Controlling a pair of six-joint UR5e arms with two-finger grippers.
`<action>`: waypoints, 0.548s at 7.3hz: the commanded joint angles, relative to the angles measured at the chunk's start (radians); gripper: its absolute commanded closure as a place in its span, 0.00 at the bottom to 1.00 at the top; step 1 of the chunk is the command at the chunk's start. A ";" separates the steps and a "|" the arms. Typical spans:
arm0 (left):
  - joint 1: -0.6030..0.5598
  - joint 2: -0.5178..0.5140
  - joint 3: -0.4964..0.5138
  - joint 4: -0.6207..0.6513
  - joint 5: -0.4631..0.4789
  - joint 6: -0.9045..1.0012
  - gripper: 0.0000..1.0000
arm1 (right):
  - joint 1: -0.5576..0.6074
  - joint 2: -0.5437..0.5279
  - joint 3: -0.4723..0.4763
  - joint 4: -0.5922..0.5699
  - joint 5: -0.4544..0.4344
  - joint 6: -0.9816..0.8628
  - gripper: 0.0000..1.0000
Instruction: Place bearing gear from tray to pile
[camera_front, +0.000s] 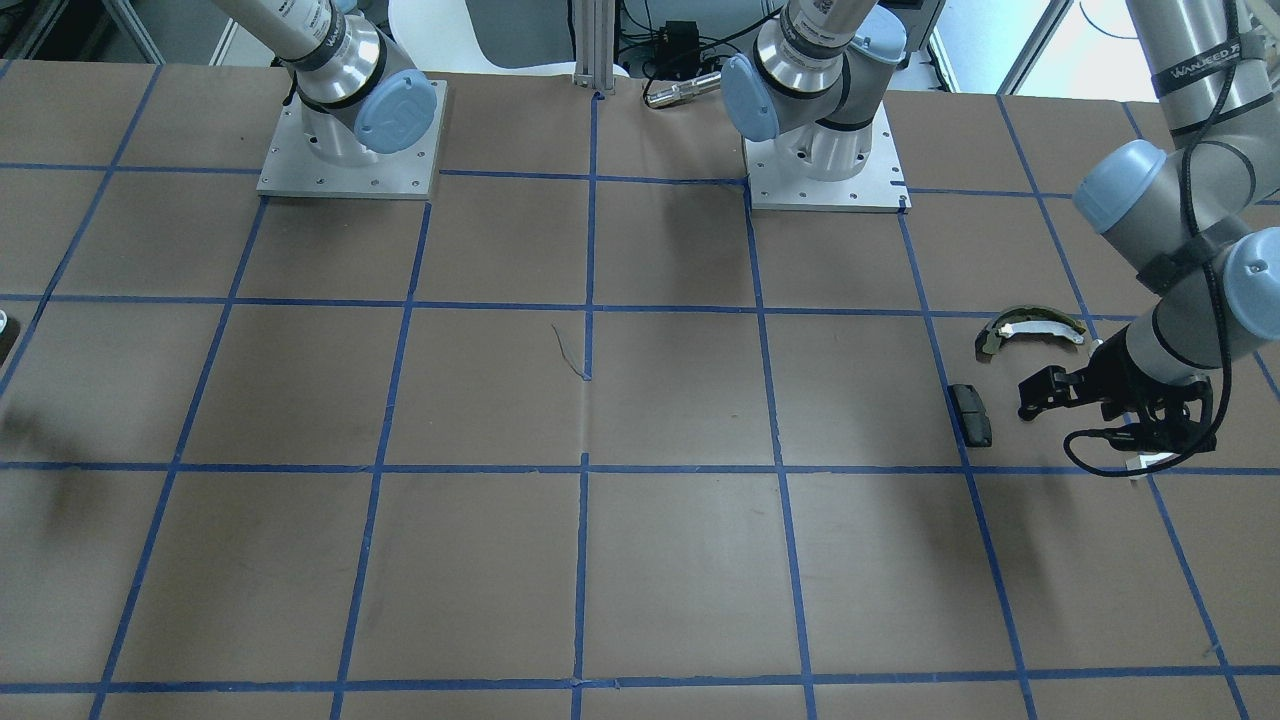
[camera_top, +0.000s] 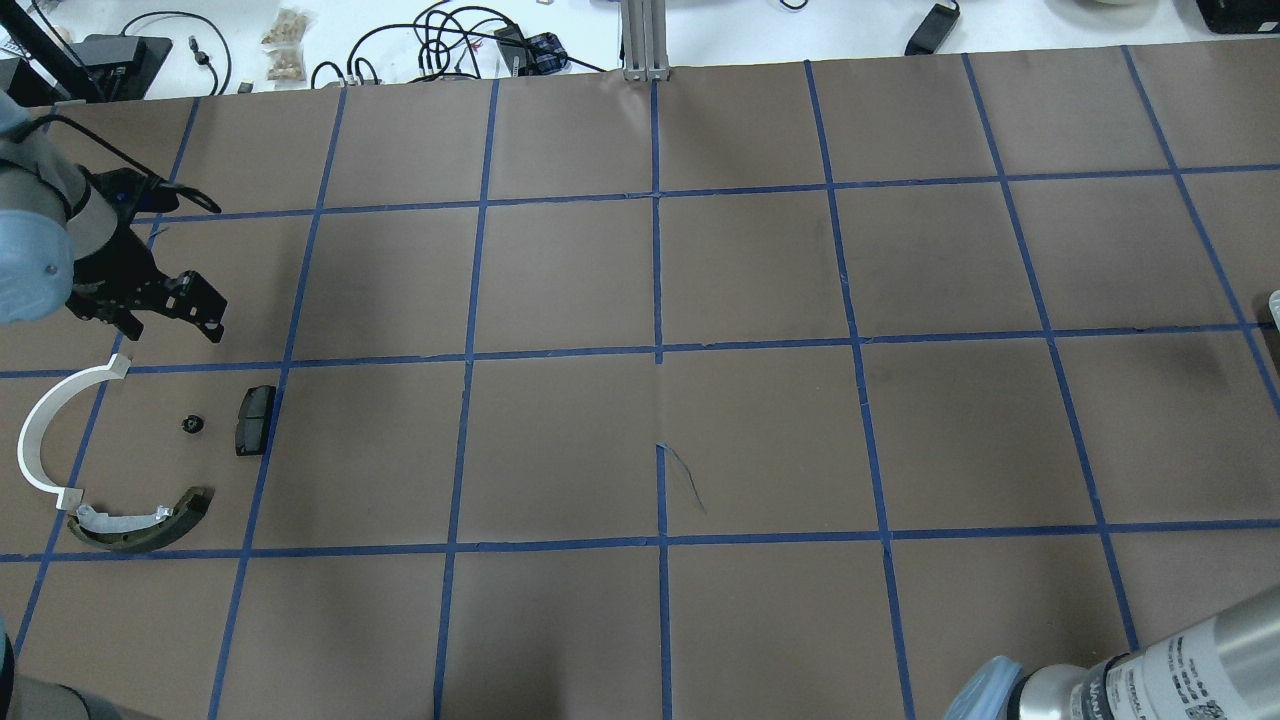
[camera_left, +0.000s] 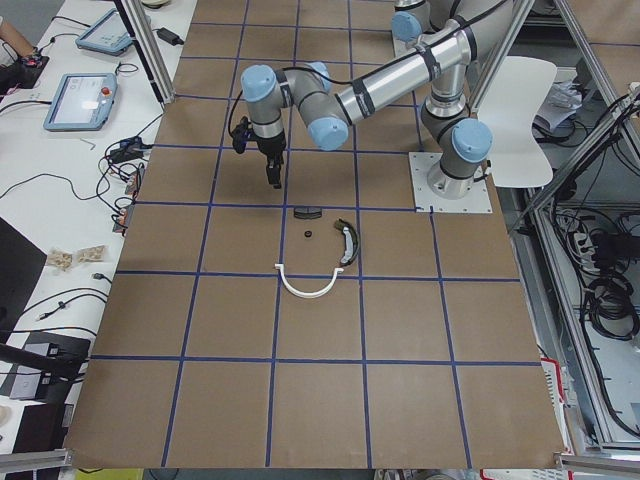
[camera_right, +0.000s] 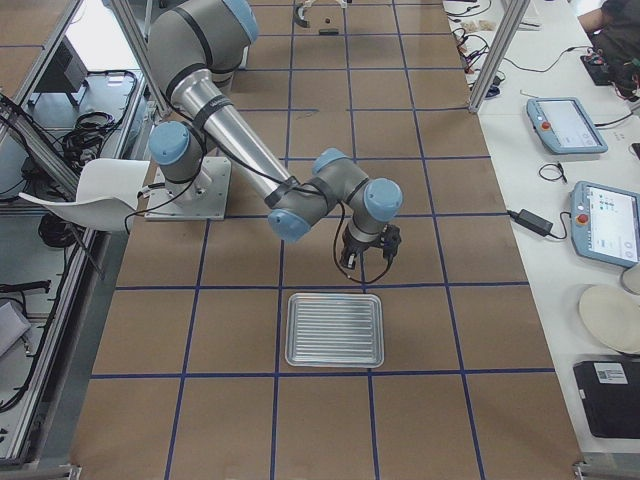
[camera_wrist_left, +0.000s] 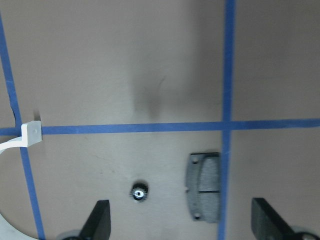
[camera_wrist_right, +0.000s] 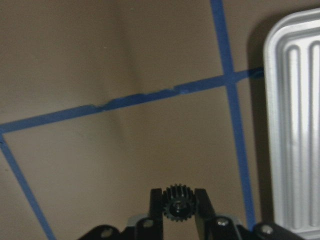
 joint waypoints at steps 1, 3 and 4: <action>-0.155 0.050 0.141 -0.169 -0.019 -0.158 0.00 | 0.177 -0.024 0.012 0.043 0.088 0.258 1.00; -0.219 0.104 0.224 -0.260 -0.065 -0.294 0.00 | 0.347 -0.086 0.068 0.045 0.160 0.537 1.00; -0.268 0.125 0.228 -0.260 -0.060 -0.317 0.00 | 0.439 -0.111 0.102 0.035 0.205 0.659 1.00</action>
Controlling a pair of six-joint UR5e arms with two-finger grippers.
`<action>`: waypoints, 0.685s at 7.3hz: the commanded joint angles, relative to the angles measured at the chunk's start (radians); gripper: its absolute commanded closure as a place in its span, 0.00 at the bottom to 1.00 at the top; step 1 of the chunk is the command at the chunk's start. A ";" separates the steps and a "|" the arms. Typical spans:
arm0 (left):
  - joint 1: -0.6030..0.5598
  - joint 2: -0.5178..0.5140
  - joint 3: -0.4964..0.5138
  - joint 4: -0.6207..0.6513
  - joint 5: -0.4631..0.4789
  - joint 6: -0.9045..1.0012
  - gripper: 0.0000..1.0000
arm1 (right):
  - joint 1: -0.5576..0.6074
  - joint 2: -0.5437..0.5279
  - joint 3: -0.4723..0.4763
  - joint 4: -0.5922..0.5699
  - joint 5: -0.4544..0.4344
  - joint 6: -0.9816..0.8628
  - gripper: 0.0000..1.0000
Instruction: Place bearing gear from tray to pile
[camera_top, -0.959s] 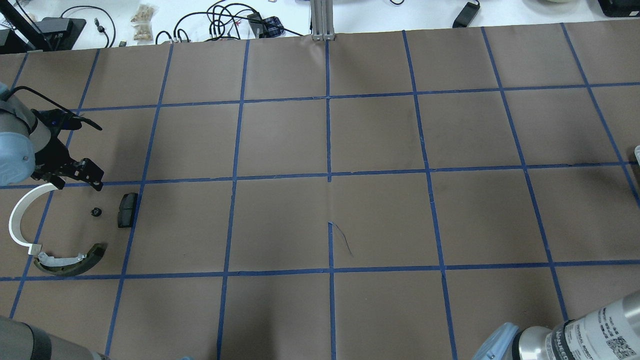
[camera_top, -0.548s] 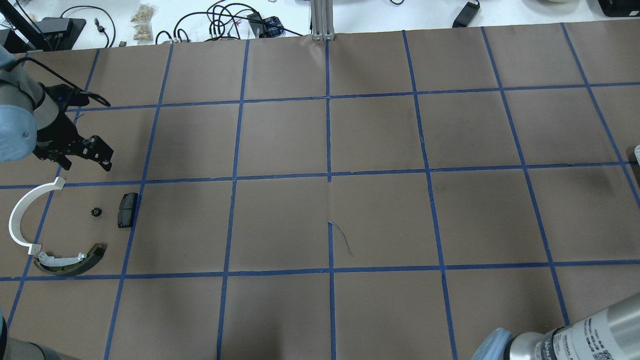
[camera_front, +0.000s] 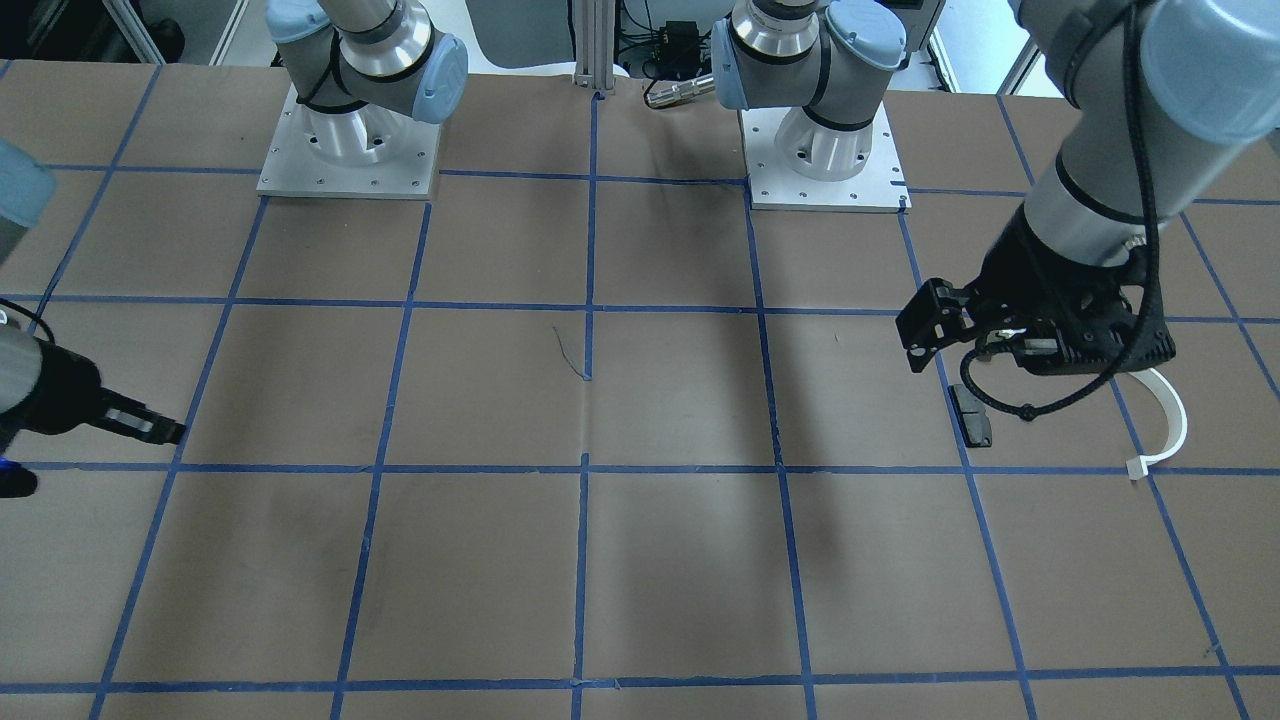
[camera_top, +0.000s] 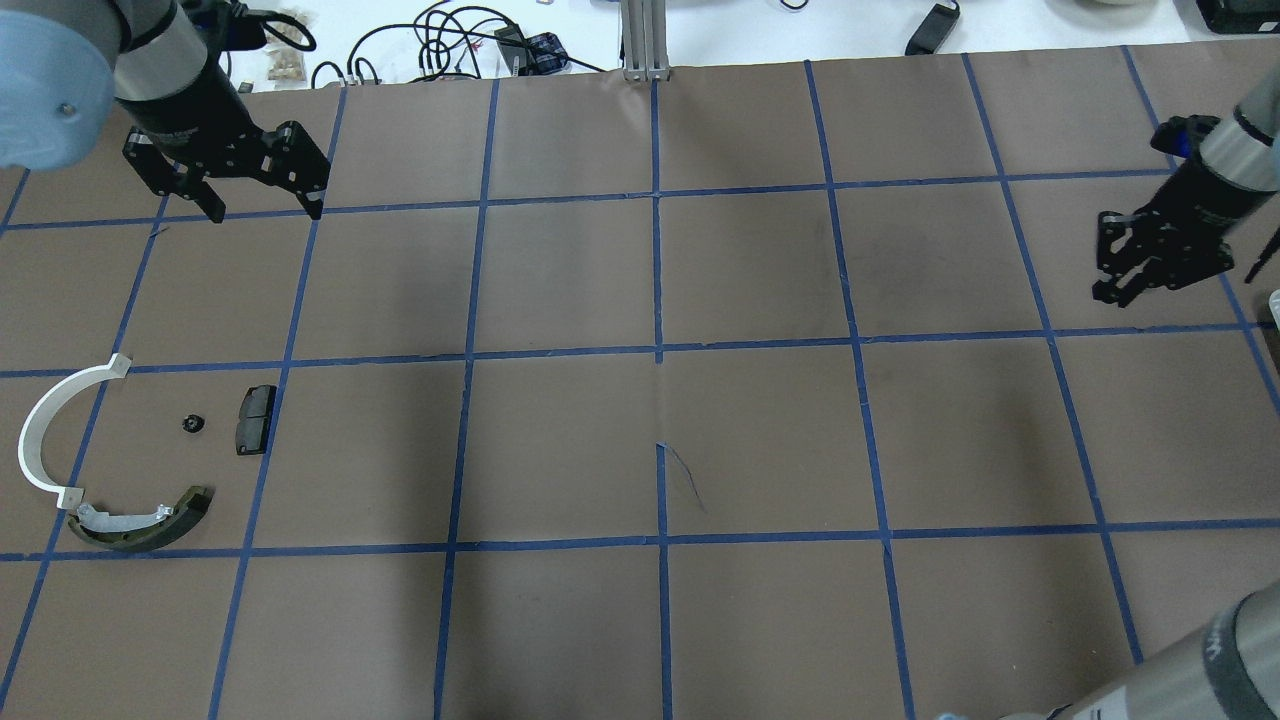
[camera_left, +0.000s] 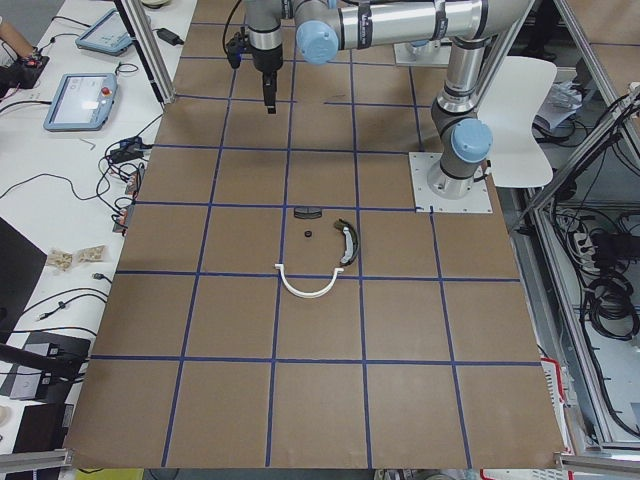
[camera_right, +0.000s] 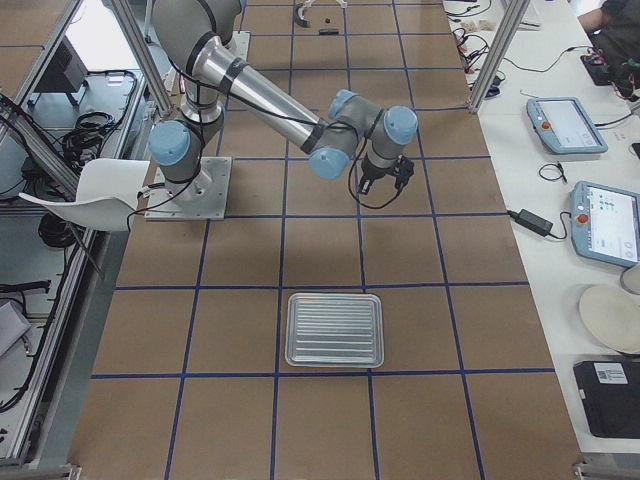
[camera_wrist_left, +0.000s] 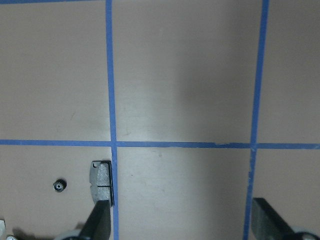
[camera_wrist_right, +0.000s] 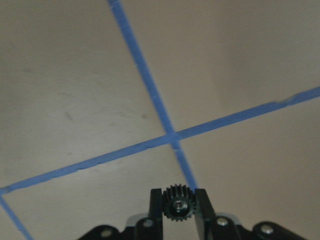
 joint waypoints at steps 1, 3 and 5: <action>-0.076 0.036 0.002 -0.017 -0.010 -0.064 0.00 | 0.207 -0.047 0.066 -0.015 0.096 0.273 1.00; -0.081 0.045 -0.011 -0.017 -0.016 -0.071 0.00 | 0.371 -0.035 0.099 -0.133 0.167 0.503 1.00; -0.081 0.045 -0.012 -0.014 -0.015 -0.069 0.00 | 0.517 -0.008 0.180 -0.362 0.218 0.709 1.00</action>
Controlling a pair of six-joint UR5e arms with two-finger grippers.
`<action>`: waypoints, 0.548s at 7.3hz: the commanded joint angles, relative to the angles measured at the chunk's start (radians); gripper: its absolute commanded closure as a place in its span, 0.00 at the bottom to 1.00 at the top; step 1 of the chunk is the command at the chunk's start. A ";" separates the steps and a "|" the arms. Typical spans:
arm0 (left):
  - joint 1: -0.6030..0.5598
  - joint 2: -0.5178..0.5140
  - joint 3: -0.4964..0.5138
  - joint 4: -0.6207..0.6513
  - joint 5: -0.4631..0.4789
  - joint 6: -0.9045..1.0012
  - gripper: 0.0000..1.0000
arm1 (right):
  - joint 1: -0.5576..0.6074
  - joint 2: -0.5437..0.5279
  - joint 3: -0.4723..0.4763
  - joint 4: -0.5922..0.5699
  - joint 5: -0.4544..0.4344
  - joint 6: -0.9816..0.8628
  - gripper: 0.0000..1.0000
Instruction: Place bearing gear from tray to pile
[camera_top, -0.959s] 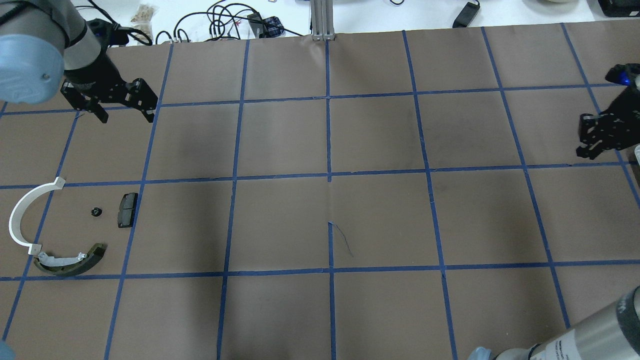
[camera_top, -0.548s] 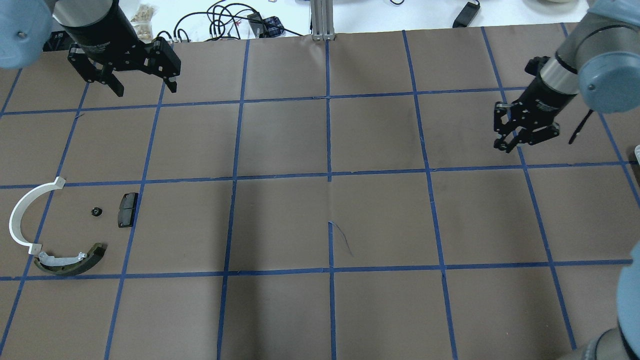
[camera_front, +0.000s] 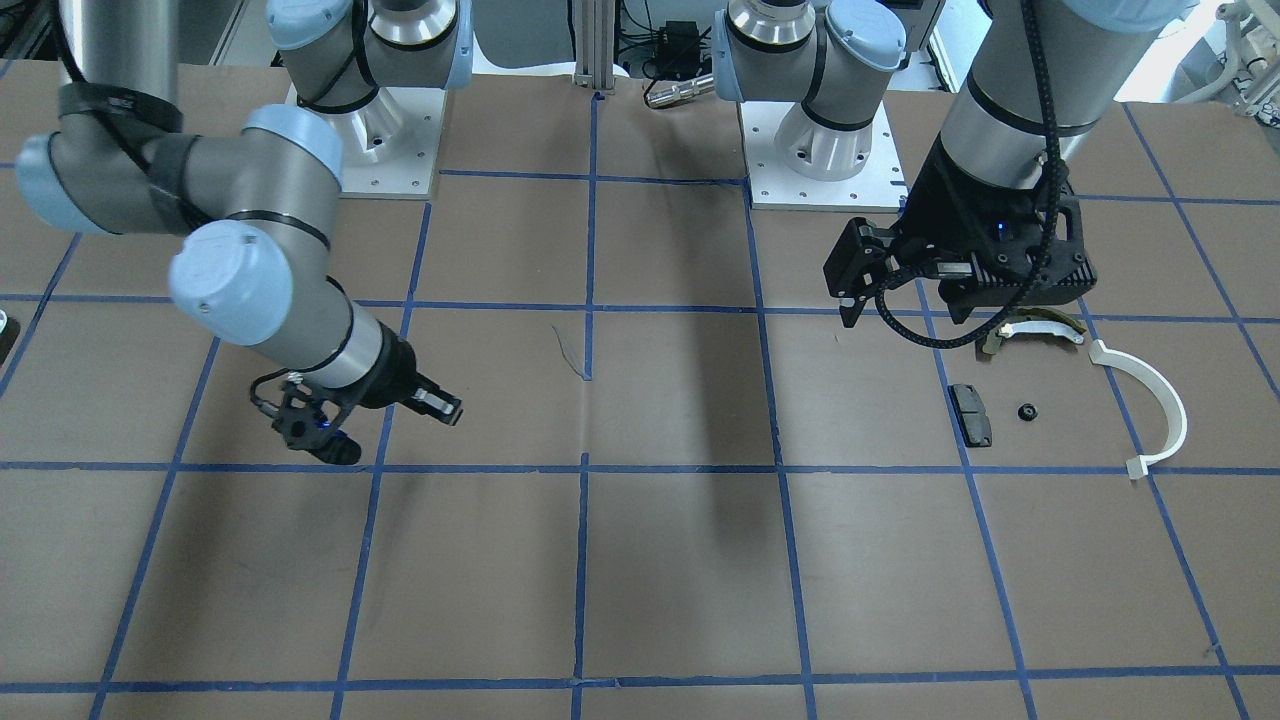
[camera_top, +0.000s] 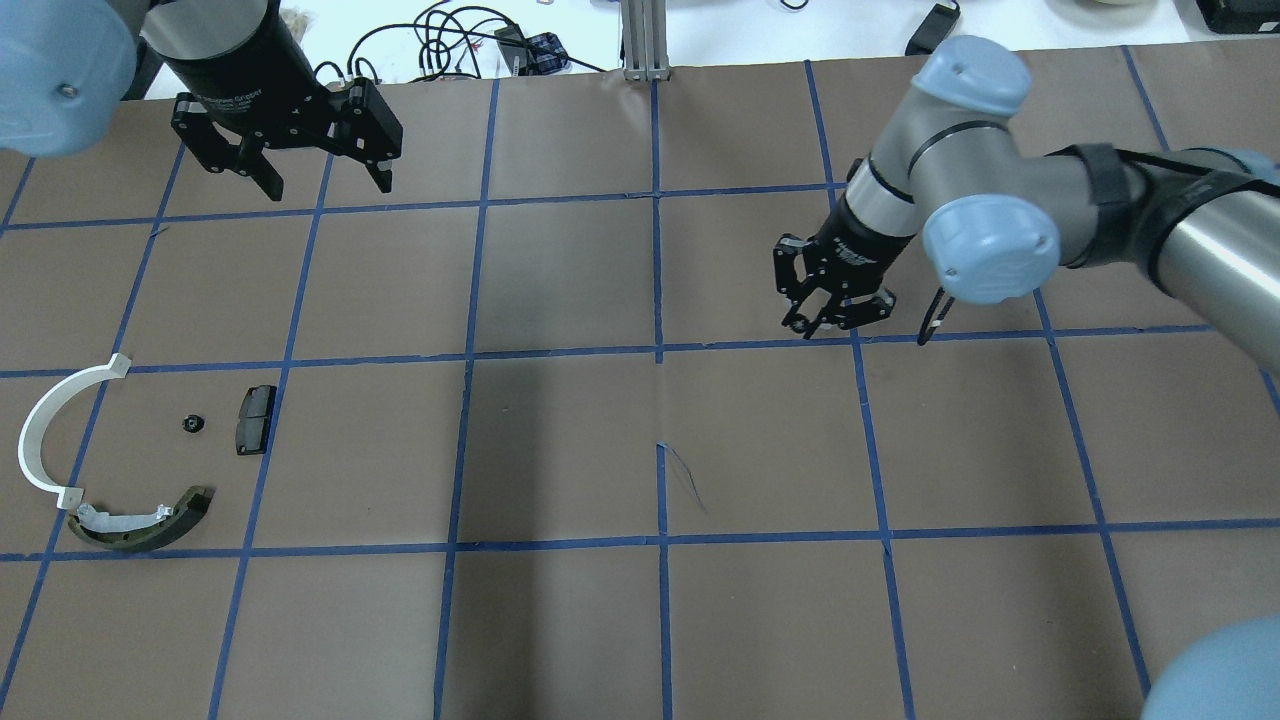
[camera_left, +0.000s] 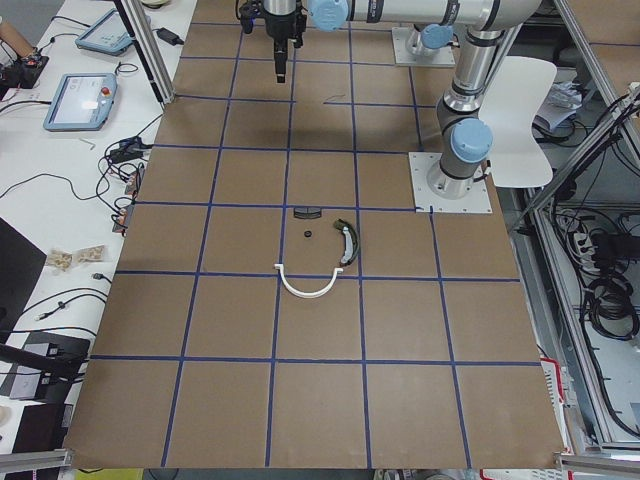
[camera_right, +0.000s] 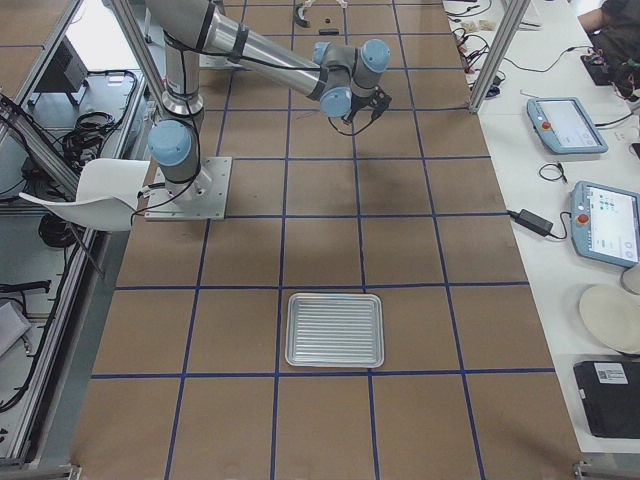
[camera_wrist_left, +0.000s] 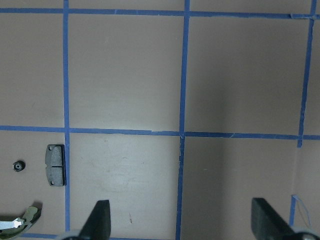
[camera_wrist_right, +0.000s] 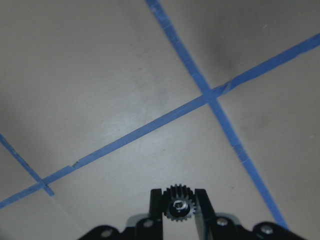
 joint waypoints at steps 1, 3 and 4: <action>-0.001 0.001 -0.001 0.002 0.002 0.000 0.00 | 0.153 0.050 0.063 -0.236 0.028 0.242 1.00; 0.001 0.001 -0.001 0.002 0.002 0.000 0.00 | 0.265 0.105 0.059 -0.273 0.029 0.326 1.00; 0.001 0.001 -0.001 0.002 0.002 0.000 0.00 | 0.304 0.111 0.056 -0.286 0.029 0.363 1.00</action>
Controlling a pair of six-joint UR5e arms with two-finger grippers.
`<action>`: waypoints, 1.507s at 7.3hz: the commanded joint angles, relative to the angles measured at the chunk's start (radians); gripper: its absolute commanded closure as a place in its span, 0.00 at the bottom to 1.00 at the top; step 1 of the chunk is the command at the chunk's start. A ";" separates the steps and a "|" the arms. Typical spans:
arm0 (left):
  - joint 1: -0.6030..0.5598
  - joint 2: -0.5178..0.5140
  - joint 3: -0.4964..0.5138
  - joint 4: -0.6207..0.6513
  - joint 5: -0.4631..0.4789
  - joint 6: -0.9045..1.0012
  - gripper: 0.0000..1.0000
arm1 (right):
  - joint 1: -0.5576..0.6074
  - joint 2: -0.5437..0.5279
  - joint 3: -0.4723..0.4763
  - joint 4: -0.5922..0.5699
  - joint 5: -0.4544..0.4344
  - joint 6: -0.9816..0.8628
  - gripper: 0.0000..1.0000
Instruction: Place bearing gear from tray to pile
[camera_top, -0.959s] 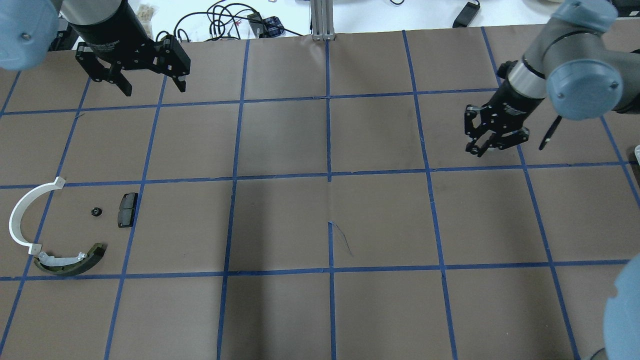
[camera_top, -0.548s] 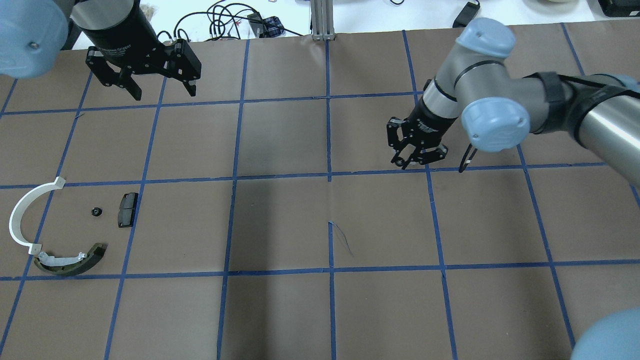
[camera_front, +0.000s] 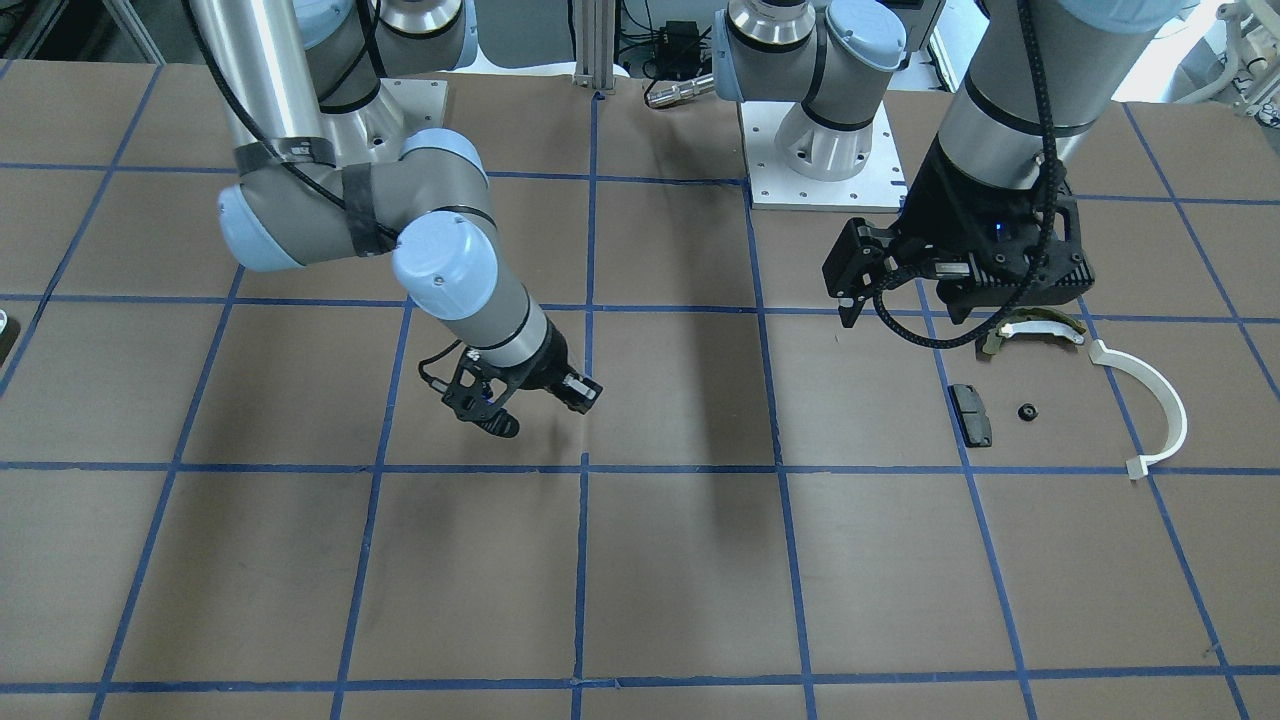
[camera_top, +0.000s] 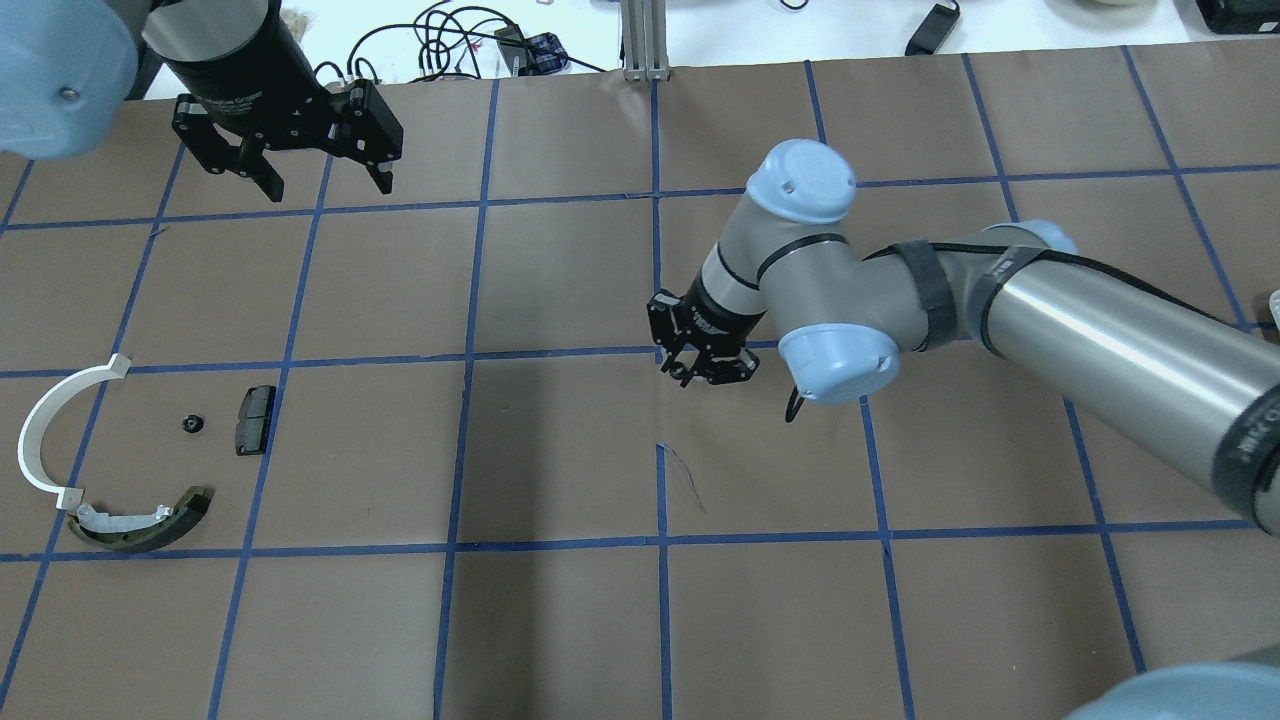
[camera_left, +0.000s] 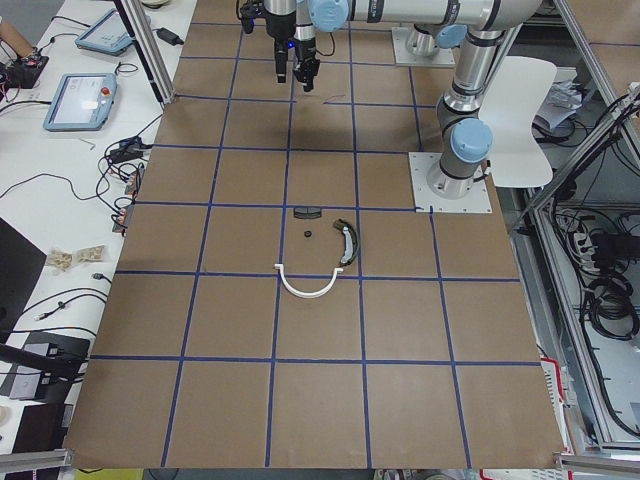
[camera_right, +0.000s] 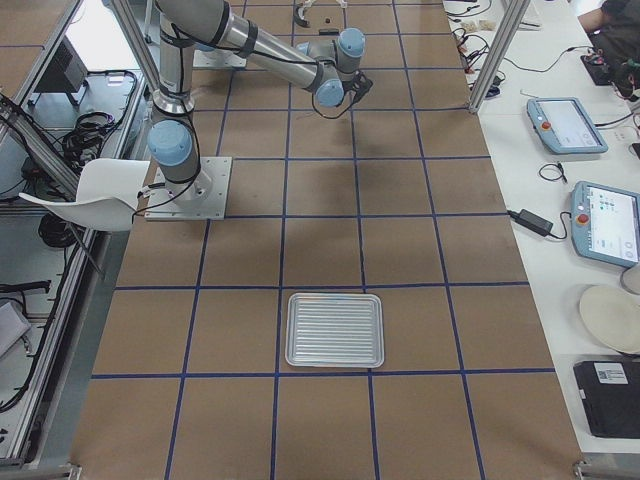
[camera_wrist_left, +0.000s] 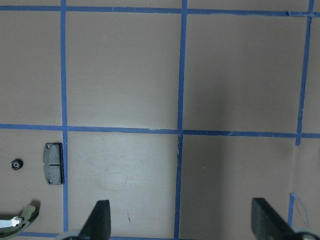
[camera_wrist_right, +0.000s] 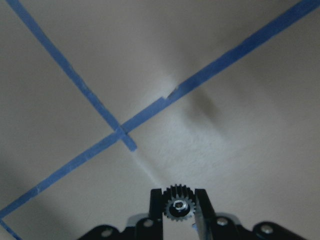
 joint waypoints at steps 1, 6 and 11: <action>0.001 0.000 0.000 0.000 -0.001 0.000 0.00 | 0.075 0.023 0.004 -0.024 0.001 0.058 1.00; 0.001 -0.008 -0.002 0.000 0.002 -0.003 0.00 | 0.074 0.034 -0.027 -0.048 -0.037 0.031 0.00; -0.129 -0.076 -0.173 0.174 -0.001 -0.124 0.00 | -0.257 -0.208 -0.096 0.323 -0.123 -0.425 0.00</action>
